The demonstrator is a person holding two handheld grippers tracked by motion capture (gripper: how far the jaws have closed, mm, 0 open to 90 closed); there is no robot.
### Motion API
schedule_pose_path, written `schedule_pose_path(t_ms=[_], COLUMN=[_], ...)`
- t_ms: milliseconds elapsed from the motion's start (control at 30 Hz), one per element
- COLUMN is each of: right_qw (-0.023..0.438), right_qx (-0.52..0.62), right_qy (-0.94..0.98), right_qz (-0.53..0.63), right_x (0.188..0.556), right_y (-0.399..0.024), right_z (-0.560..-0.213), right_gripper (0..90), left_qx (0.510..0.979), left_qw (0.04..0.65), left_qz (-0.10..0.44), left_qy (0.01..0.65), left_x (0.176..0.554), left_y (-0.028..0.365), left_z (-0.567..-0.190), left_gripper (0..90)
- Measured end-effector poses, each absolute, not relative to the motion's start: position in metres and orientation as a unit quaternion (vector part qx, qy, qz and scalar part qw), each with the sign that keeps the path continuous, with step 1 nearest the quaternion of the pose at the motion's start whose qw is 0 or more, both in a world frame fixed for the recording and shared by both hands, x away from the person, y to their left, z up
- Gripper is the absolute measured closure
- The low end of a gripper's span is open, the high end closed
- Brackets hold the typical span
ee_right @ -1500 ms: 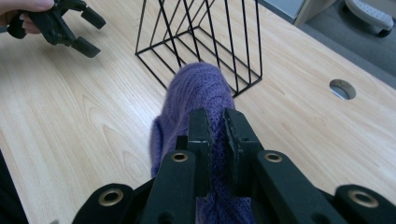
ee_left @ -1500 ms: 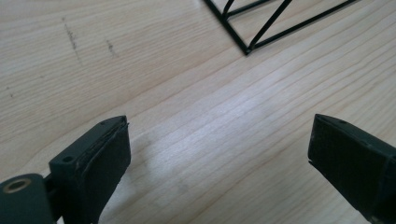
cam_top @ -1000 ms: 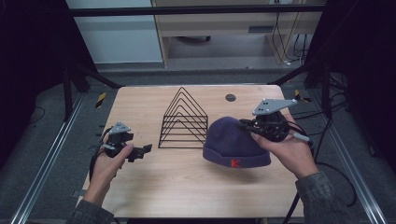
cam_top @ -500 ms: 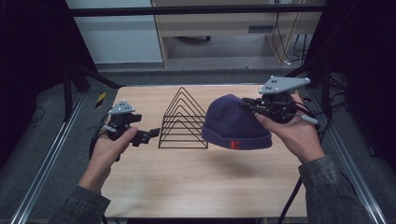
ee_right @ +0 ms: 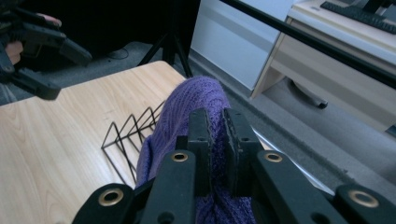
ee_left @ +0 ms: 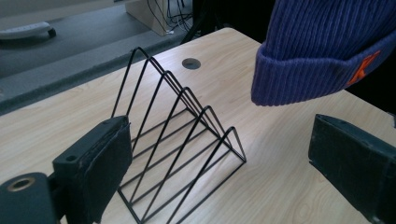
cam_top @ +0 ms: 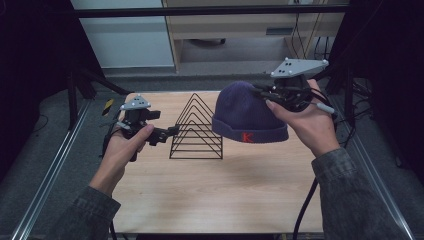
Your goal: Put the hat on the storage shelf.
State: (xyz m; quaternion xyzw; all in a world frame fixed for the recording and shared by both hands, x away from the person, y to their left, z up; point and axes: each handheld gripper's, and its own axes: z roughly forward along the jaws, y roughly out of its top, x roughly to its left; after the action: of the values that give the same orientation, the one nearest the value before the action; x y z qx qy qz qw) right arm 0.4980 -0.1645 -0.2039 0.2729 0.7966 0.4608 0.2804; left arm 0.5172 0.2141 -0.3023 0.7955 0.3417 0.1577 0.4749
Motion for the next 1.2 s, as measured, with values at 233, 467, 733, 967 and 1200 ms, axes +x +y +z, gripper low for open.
schedule_pose_path(t_ms=[233,467,733,967,1200], right_qw=[0.294,0.298,0.291,0.28,0.265], right_qx=[0.268,0.256,0.243,0.232,0.222], right_qy=[0.79,0.79,0.79,0.786,0.787], right_qz=[0.468,0.471,0.482,0.5,0.511], right_x=[0.504,0.509,0.52,0.522,0.522], right_y=[-0.153,-0.135,-0.109,-0.09,-0.072], right_z=[-0.184,-0.173,-0.17,-0.166,-0.167], right_gripper=[82.2,82.2,82.1,82.1,82.0], left_qx=[0.803,0.805,0.811,0.81,0.807], left_qw=[0.473,0.483,0.478,0.482,0.486], left_qz=[0.163,0.152,0.152,0.151,0.147], left_qy=[0.324,0.31,0.302,0.297,0.301], left_x=[0.517,0.517,0.522,0.524,0.528], left_y=[0.208,0.203,0.199,0.203,0.208], left_z=[-0.296,-0.297,-0.301,-0.302,-0.311], left_gripper=[5.2,5.4,5.2,4.4,4.1])
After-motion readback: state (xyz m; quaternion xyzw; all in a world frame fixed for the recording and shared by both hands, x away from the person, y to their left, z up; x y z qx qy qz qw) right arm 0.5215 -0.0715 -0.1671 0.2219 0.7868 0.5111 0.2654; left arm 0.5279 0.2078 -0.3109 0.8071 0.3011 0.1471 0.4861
